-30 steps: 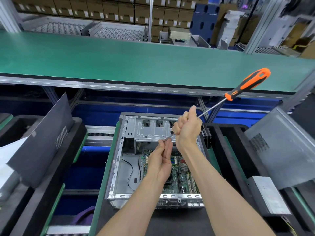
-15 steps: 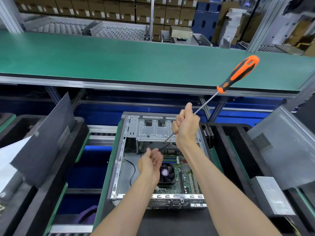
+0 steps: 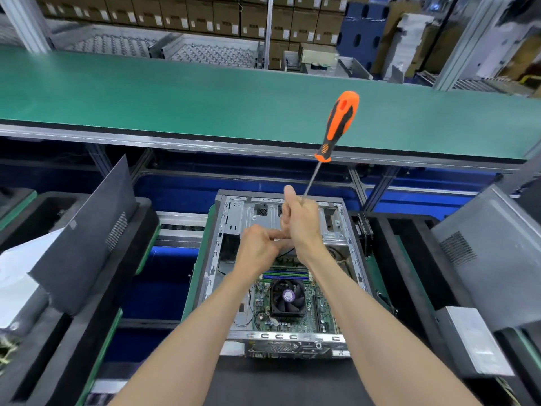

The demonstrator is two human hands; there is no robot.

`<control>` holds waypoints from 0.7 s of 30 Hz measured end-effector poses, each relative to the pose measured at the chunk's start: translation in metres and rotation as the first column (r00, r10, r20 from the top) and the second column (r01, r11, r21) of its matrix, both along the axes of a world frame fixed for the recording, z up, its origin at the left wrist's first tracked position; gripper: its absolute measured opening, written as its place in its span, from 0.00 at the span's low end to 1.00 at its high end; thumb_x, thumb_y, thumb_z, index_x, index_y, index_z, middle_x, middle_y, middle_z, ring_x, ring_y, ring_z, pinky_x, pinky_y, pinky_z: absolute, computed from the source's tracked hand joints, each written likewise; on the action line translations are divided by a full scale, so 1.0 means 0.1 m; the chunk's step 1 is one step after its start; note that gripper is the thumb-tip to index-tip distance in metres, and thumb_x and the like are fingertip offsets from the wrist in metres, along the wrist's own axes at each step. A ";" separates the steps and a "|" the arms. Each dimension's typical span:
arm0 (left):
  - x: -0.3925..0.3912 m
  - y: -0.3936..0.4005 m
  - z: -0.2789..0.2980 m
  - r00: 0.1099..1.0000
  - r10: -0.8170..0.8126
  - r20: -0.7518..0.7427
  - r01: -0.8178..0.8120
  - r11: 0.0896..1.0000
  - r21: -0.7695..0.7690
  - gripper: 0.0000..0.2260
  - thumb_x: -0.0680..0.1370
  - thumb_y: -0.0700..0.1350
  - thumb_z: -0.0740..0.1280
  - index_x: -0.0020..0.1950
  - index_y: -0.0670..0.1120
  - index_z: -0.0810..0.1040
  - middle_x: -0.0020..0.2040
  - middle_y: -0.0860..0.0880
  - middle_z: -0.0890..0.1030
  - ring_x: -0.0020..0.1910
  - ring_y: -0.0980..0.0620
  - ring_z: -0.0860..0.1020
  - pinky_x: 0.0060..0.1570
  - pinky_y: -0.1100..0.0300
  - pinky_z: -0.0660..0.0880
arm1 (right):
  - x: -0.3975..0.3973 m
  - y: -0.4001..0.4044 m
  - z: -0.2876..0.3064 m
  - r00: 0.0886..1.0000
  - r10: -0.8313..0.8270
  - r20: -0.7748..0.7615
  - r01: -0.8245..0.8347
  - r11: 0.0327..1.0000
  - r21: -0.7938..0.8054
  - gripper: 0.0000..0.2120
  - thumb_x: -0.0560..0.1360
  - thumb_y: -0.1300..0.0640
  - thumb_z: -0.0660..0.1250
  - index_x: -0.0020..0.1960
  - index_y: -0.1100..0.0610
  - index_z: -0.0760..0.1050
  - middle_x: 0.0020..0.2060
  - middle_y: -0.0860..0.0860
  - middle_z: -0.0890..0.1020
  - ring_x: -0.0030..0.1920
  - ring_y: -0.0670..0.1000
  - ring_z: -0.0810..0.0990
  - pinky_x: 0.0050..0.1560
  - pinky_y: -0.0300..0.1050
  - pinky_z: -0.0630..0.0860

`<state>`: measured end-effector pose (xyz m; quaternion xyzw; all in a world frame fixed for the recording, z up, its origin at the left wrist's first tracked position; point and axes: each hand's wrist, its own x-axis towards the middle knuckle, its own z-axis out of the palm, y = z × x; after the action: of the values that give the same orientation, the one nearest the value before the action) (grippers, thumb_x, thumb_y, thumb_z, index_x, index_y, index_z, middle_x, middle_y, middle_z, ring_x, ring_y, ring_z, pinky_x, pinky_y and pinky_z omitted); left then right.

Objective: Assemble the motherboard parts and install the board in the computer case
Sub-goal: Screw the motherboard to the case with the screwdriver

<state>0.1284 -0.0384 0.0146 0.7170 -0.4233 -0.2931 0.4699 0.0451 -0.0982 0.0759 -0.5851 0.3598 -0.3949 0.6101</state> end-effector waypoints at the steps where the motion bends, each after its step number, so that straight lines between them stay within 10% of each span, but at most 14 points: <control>1: 0.04 -0.01 0.00 1.000 0.013 -0.017 -0.013 1.000 0.017 0.02 0.71 0.48 0.77 0.43 0.53 0.87 0.21 0.57 0.76 0.18 0.57 0.65 0.21 0.69 0.61 | 0.01 -0.02 0.06 0.999 0.040 0.005 -0.040 0.999 -0.017 0.25 0.83 0.49 0.61 0.29 0.53 0.62 0.22 0.46 0.61 0.24 0.48 0.57 0.25 0.40 0.57; 8: 0.20 -0.02 -0.08 0.997 0.071 0.012 -0.072 0.994 0.077 0.10 0.69 0.50 0.79 0.45 0.46 0.88 0.47 0.51 0.86 0.42 0.58 0.82 0.49 0.61 0.77 | 0.07 -0.16 0.51 0.995 0.097 0.020 -0.090 0.972 -0.218 0.10 0.80 0.53 0.64 0.43 0.57 0.72 0.27 0.47 0.73 0.32 0.50 0.70 0.38 0.40 0.71; 21: 0.40 -0.07 0.06 0.996 0.092 -0.001 -0.092 0.996 0.001 0.06 0.69 0.49 0.79 0.42 0.48 0.88 0.36 0.61 0.83 0.40 0.71 0.79 0.37 0.78 0.69 | 0.19 -0.08 0.79 0.980 0.160 0.122 -0.110 0.933 -0.344 0.06 0.84 0.60 0.56 0.61 0.55 0.64 0.40 0.56 0.72 0.37 0.51 0.69 0.38 0.39 0.70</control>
<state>0.1687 -0.0454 0.0206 0.7359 -0.3896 -0.2718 0.4825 0.0639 -0.1062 0.1549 -0.6729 0.1999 -0.4497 0.5523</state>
